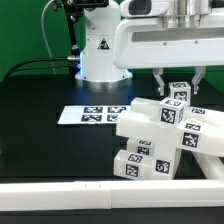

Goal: Assemble chair

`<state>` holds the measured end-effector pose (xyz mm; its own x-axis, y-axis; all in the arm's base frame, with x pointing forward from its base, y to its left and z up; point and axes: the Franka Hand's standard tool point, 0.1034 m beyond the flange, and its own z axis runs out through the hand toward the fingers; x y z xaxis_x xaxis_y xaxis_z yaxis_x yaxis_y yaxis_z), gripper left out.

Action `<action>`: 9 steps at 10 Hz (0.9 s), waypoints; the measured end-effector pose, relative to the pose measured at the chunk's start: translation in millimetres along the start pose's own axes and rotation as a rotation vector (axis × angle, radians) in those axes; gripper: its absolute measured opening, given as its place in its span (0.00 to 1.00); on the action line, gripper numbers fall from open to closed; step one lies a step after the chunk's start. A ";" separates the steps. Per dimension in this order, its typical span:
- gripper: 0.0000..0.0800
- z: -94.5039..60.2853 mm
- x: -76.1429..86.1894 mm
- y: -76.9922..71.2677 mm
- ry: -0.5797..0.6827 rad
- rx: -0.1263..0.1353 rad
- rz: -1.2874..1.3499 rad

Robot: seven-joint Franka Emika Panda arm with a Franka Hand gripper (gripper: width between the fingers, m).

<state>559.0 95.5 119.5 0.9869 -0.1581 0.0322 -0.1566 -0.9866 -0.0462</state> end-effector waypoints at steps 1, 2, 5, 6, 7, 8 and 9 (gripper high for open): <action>0.35 0.1 0.1 0.5 0.000 0.000 0.059; 0.35 0.2 1.0 2.3 0.001 -0.001 0.115; 0.35 0.7 1.5 6.5 0.002 -0.002 0.383; 0.35 0.6 2.0 8.7 0.000 0.001 0.502; 0.36 0.6 2.4 10.5 -0.001 0.000 0.600; 0.36 0.6 2.7 10.7 -0.001 0.003 0.711; 0.36 0.6 3.3 10.3 0.002 0.005 0.806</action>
Offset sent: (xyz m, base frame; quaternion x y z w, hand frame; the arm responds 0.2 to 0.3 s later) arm -0.0098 -0.0156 -0.0082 -0.0288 0.0071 0.2271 0.9734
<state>560.7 84.9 118.4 0.5707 -0.8211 -0.0108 -0.8200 -0.5692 -0.0605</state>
